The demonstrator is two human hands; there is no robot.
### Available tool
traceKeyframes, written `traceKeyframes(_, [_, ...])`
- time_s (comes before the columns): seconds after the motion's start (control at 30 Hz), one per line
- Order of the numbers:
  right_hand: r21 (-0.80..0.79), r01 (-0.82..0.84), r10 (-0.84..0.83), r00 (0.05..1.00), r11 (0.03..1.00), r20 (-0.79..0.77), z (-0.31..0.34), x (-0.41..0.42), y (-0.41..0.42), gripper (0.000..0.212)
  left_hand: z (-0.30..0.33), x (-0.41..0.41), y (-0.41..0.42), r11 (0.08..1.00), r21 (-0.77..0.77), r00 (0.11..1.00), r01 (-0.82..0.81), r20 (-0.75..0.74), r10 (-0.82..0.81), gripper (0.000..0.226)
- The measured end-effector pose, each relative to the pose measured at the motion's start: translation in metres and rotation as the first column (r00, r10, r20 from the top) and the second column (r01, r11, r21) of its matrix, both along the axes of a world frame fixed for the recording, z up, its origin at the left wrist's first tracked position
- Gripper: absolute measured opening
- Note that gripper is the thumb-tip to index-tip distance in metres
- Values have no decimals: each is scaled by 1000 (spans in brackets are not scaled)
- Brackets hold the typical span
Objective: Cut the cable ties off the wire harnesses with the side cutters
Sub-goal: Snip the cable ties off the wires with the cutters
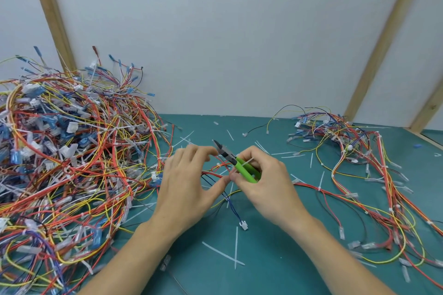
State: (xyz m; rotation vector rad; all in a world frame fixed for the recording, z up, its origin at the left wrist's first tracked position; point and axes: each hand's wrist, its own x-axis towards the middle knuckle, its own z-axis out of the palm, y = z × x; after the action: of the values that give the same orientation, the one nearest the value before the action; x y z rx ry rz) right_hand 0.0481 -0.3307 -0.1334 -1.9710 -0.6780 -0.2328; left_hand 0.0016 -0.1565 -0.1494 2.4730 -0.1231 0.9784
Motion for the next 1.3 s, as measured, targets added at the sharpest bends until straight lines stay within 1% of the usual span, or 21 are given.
traceKeyframes(0.07, [32,8,-8,1000,999,11,1,-1,0,18,0,1,0,998,63,999,29,36,-31,27])
traceKeyframes(0.13, [79,12,-12,1000,997,0,2,-1,1,20,-1,0,0,994,36,995,99,17,-100,17])
traceKeyframes(0.2, [112,8,-5,1000,994,-24,4,-1,1,19,-2,1,0,990,-18,990,142,-12,-142,13])
traceKeyframes(0.37, [180,-22,41,994,983,-102,6,-1,3,19,-4,3,3,955,-170,967,244,-35,-253,14])
traceKeyframes(0.5, [207,17,16,988,978,-154,8,2,-1,14,-7,5,3,938,-262,966,229,-55,-251,16])
traceKeyframes(0.53, [210,28,6,987,977,-160,10,3,-3,16,-8,5,3,935,-279,968,218,-64,-244,17])
traceKeyframes(0.63, [141,80,-59,988,987,-145,16,6,-13,40,-9,6,7,911,-368,968,187,-87,-234,19])
traceKeyframes(0.7, [61,89,-81,990,994,-118,19,11,-23,43,-9,7,9,872,-454,961,185,-104,-258,17])
traceKeyframes(0.8, [-38,-36,30,988,999,-150,26,21,-39,42,-5,7,10,814,-539,939,216,-114,-324,13])
traceKeyframes(0.9, [-66,-121,106,976,990,-189,30,28,-52,45,-4,7,11,780,-584,927,225,-119,-356,14])
traceKeyframes(0.97, [-90,-122,104,979,988,-175,32,30,-58,43,-4,7,11,777,-590,927,221,-119,-355,15])
traceKeyframes(1.07, [-204,-83,66,994,976,-89,31,30,-59,36,-5,8,12,783,-582,932,222,-110,-345,12])
traceKeyframes(1.17, [-279,-27,26,1000,960,-5,30,28,-56,33,-7,10,12,820,-535,950,203,-96,-298,10])
traceKeyframes(1.3, [-338,31,-10,998,941,65,32,26,-54,36,-8,7,7,890,-418,966,185,-88,-242,9])
